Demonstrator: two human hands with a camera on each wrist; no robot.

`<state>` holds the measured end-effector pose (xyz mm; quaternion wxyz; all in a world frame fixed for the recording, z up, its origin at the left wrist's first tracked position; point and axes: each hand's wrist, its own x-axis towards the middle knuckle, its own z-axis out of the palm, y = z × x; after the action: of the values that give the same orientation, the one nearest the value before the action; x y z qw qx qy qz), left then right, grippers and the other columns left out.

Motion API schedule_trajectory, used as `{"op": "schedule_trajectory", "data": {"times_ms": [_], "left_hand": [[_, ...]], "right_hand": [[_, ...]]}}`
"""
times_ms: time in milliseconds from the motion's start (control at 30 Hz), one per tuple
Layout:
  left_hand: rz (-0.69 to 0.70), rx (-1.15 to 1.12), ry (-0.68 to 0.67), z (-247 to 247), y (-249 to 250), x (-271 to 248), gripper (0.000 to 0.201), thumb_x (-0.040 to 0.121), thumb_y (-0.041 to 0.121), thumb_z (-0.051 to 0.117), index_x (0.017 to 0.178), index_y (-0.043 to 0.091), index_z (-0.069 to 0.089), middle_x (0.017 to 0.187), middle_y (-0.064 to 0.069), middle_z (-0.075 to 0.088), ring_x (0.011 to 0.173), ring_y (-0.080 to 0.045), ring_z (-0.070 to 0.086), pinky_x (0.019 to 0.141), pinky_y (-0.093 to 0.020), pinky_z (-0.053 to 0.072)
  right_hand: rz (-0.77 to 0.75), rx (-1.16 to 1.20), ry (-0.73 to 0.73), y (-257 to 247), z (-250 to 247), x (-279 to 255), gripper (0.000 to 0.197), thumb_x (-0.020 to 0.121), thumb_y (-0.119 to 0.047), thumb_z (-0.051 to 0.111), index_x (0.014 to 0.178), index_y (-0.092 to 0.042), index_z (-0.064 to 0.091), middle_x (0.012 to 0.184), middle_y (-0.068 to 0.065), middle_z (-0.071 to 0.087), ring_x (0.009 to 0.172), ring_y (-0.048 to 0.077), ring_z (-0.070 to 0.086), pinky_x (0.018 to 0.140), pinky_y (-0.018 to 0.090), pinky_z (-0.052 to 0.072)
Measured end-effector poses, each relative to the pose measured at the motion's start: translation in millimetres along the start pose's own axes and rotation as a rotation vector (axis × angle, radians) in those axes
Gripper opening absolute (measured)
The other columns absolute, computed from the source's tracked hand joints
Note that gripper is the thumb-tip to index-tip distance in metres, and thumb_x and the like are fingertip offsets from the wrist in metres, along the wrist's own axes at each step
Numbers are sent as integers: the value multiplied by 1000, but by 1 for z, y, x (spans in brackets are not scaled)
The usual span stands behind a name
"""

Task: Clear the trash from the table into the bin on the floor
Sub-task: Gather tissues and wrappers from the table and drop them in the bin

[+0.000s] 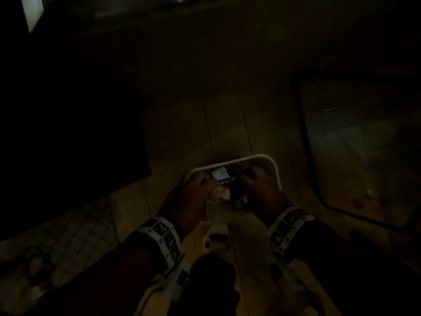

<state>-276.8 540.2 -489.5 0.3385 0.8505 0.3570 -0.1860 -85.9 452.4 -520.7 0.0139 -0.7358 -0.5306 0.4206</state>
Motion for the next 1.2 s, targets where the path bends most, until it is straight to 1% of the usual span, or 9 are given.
{"op": "schedule_trajectory", "data": {"times_ms": [167,300,433,600,733,867,967,1033,1200], "left_hand": [[-24,107,-156,37,-11,17,61,83,13,66,138,21,39,139,-5,37,131,-28,30,95,-41,48],[-92,133,-209,48,-9,39,56,89,36,61,138,21,37,137,-4,33,127,-30,30,95,-43,47],[-126,180,-194,54,-2,49,35,93,18,51,128,20,44,131,-4,39,119,-30,38,89,-41,48],[-115,249,-238,51,-1,50,39,92,12,51,130,16,42,133,-7,37,120,-31,39,93,-41,44],[-127,235,-256,52,-1,51,39,92,15,52,130,16,42,134,-7,36,120,-30,38,92,-41,46],[-102,215,-247,57,-6,49,48,88,23,63,130,17,41,134,-5,35,120,-29,38,86,-40,47],[-100,193,-224,58,-6,49,51,85,36,66,127,19,43,132,-4,37,117,-27,40,87,-37,44],[-101,189,-203,58,-5,48,47,87,28,64,128,18,43,132,-5,37,117,-27,41,90,-38,44],[-57,199,-135,47,-2,38,81,83,23,68,148,20,20,143,-7,31,127,-29,38,93,-39,48]], "right_hand": [[20,-181,-100,9,31,9,59,79,-46,50,131,-18,49,125,14,49,110,32,49,91,46,48],[-81,-208,-70,17,37,9,77,75,-69,39,132,-17,47,130,10,48,109,30,48,88,46,45],[-110,-305,-98,21,42,10,104,57,-94,35,132,-24,49,135,10,46,115,31,46,92,47,45],[-162,-407,-101,22,53,14,74,57,-78,57,113,-30,62,121,10,57,105,33,51,77,45,52],[-165,-413,-166,28,51,15,84,56,-85,53,124,-36,55,135,5,47,120,32,44,87,50,48],[-58,-276,-197,33,53,16,102,57,-97,25,142,-41,31,150,-6,22,136,23,22,109,50,30],[34,-262,-90,34,64,18,69,77,-75,30,137,-42,39,146,-8,33,129,18,34,107,43,32],[10,-321,-11,29,64,20,49,82,-56,43,128,-40,50,137,-2,45,120,26,43,97,47,41],[-52,-302,88,12,40,11,48,75,-57,46,115,-33,57,124,7,55,105,35,51,84,47,45]]}}
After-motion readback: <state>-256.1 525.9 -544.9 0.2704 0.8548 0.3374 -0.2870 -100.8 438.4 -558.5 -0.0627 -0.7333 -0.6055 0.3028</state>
